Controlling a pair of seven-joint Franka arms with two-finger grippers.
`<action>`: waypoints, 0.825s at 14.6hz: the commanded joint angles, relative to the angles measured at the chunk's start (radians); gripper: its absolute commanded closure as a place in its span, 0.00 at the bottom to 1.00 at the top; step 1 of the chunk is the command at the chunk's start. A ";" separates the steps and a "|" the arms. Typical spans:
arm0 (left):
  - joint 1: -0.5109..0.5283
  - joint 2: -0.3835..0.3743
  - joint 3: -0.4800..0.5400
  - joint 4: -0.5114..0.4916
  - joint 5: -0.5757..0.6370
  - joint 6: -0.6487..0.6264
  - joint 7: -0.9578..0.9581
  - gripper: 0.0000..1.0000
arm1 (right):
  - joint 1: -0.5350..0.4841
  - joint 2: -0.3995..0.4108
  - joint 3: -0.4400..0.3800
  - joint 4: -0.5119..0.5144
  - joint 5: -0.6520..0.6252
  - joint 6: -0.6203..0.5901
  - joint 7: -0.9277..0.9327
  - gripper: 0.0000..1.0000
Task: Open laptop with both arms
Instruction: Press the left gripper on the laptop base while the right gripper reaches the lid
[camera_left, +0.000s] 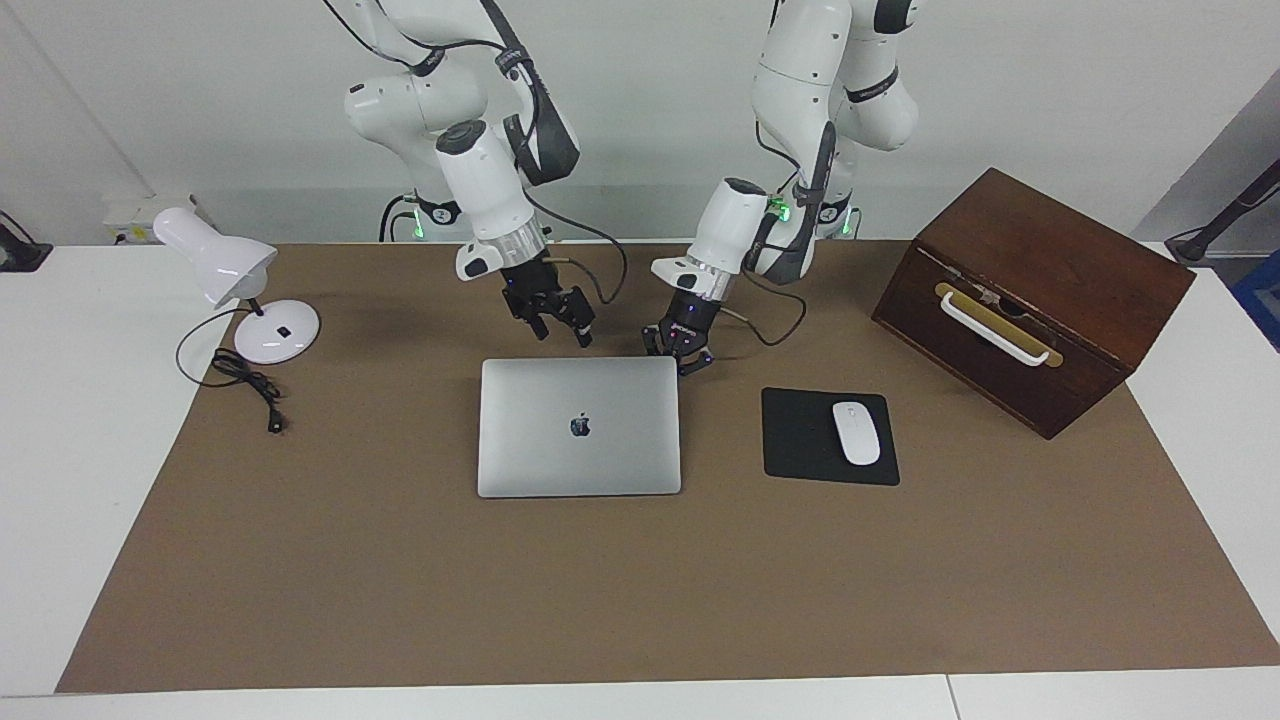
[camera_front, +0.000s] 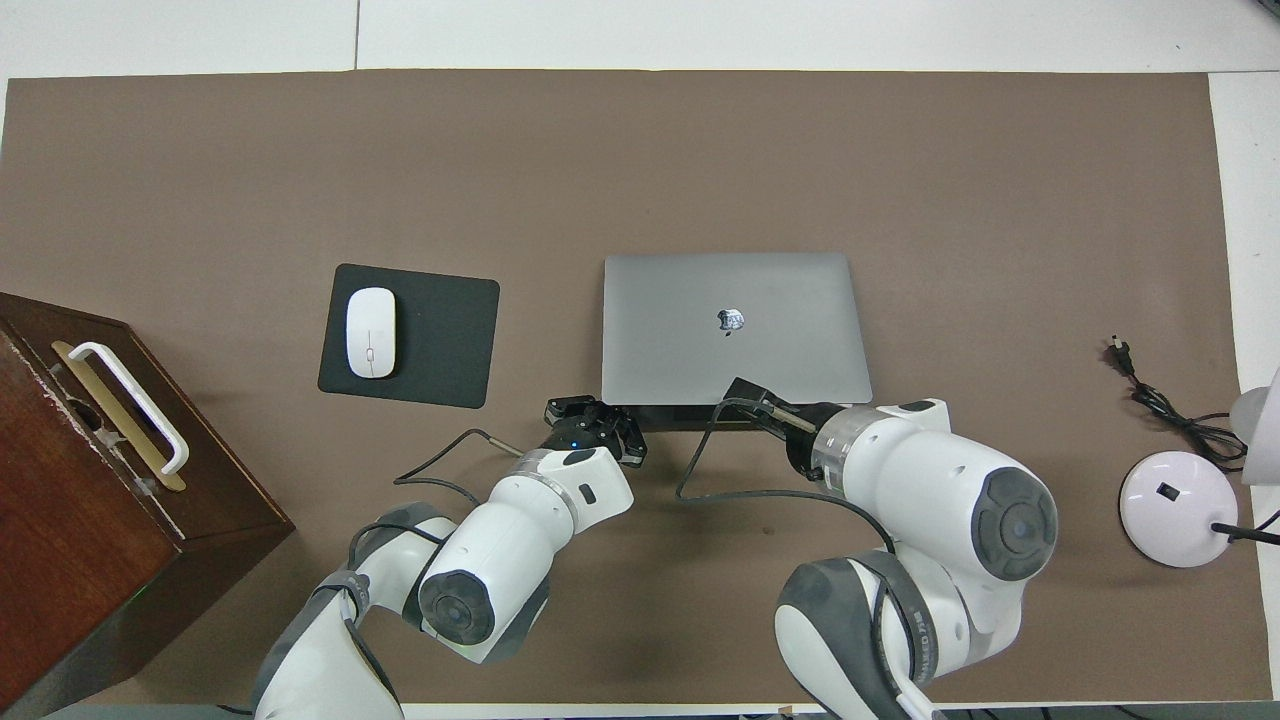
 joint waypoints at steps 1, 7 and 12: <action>0.016 0.046 0.008 0.017 -0.005 0.012 0.040 1.00 | -0.026 0.054 0.009 0.029 0.023 0.048 -0.059 0.00; 0.016 0.059 0.008 0.017 -0.005 0.010 0.050 1.00 | -0.028 0.107 0.009 0.058 0.021 0.079 -0.070 0.00; 0.016 0.063 0.008 0.017 -0.005 0.012 0.051 1.00 | -0.028 0.109 0.009 0.063 0.021 0.079 -0.068 0.00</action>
